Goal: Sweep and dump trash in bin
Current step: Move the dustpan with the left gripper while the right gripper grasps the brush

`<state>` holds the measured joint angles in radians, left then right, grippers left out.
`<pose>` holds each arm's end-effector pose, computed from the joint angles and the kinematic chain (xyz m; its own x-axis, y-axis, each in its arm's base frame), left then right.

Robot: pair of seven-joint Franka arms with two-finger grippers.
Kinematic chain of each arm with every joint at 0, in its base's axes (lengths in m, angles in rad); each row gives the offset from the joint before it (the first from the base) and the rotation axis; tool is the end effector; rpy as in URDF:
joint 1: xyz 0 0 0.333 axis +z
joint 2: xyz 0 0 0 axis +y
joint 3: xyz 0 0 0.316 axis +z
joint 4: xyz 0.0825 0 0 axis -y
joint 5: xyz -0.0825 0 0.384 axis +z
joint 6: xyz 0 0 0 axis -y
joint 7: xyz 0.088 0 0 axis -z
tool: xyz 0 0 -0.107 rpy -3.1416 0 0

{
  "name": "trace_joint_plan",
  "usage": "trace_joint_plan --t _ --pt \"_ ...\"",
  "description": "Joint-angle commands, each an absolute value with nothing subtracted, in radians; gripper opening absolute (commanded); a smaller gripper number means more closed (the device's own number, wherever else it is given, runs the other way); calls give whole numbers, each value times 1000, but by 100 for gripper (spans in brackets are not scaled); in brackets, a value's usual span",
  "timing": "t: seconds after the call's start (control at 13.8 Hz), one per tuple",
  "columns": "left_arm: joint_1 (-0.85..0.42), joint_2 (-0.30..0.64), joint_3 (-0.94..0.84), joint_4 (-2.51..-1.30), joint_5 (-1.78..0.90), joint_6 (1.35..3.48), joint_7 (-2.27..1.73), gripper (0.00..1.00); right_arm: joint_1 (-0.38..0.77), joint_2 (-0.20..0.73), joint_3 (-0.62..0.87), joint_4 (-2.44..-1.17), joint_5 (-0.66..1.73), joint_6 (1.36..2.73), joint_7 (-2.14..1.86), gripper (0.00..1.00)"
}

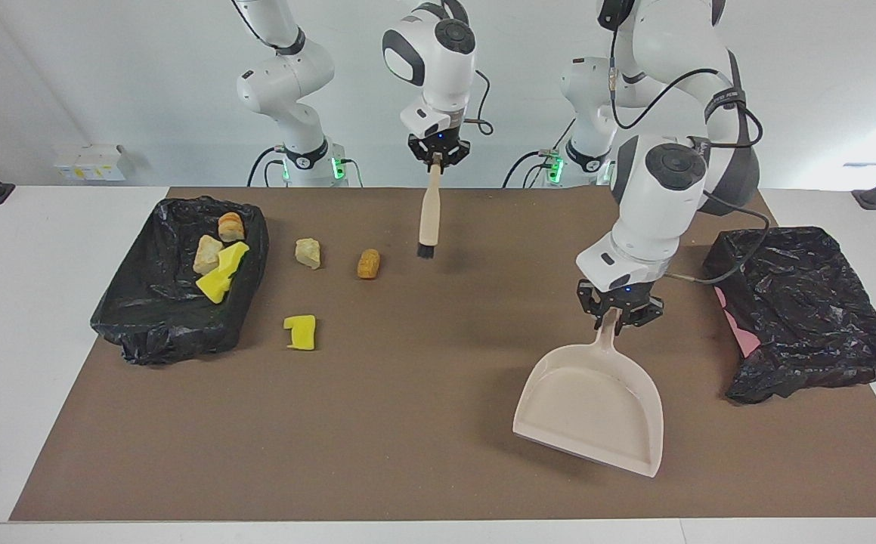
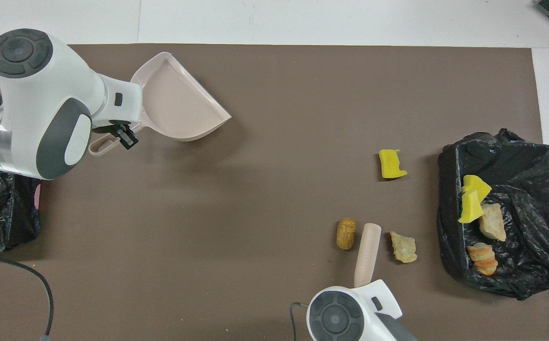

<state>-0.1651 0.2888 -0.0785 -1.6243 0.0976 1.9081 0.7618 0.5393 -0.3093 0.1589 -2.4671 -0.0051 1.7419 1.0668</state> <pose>0.6297 -0.1443 0.4545 0.5111 -0.8579 -0.0516 -0.8594 -0.5092 -0.0469 0.2958 0.2469 0.3802 0.9048 -0.3984 -0.1506 -0.3185 -0.8677 0.3816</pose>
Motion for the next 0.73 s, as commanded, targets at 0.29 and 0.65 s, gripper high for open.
trace_joint_plan --t 0.29,0.65 --pt "-172 140 -92 -1862 106 1952 1206 0 391 -364 169 -2525 -167 1651 1003 0" --pt "-313 60 -92 -2026 104 2005 1198 0 359 -377 172 -2605 -120 1686 928 0"
